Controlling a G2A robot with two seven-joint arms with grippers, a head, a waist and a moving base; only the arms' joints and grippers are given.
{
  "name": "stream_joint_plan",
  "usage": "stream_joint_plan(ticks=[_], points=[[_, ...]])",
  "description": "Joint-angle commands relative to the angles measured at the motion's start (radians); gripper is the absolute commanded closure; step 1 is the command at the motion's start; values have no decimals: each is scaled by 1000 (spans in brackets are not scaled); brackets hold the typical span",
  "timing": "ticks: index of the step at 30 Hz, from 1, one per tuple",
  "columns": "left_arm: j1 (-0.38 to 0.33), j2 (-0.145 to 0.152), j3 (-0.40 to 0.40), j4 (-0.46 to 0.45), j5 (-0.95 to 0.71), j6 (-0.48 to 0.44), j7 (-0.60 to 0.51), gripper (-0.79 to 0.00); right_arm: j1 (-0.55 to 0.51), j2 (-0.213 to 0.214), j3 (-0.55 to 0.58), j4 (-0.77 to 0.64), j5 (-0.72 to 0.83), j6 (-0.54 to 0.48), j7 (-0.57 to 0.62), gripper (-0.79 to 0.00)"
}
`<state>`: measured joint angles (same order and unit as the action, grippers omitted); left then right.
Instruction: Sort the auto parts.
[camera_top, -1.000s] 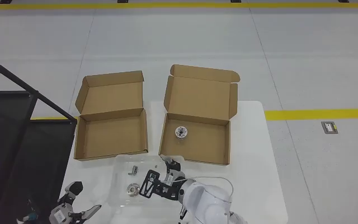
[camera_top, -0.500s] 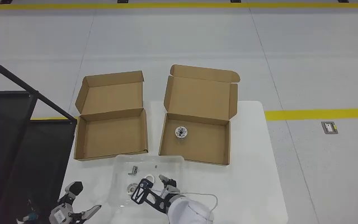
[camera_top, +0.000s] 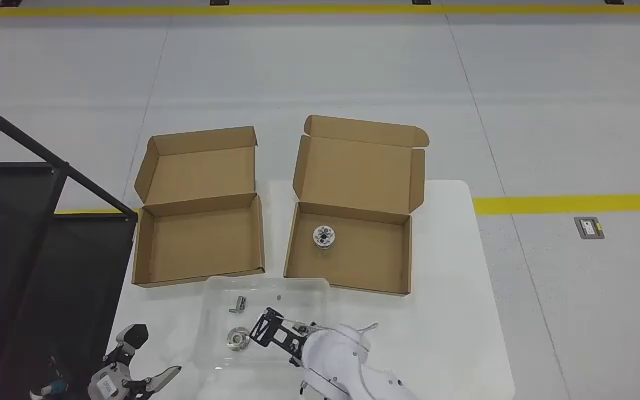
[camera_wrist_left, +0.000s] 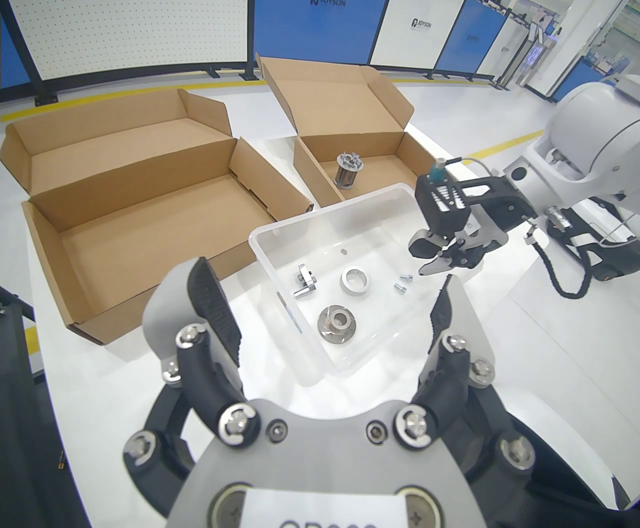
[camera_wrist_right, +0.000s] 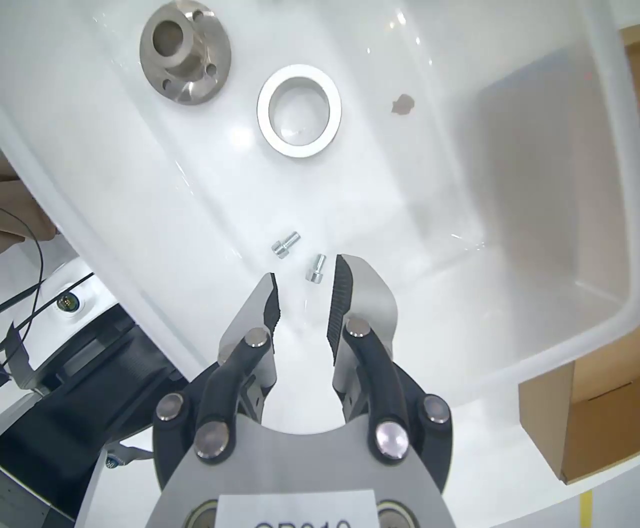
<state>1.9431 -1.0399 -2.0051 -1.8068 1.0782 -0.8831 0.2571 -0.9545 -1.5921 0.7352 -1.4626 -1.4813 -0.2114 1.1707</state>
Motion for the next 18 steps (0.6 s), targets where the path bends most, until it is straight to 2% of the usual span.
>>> stream_joint_plan(ticks=[1, 18], points=[[0, 0, 0, 0, 0, 0, 0, -785, 22, -8, -6, 39, 24, 0, 8, -262], [0, 0, 0, 0, 0, 0, 0, -785, 146, -65, -50, 254, 118, 45, 58, -209]])
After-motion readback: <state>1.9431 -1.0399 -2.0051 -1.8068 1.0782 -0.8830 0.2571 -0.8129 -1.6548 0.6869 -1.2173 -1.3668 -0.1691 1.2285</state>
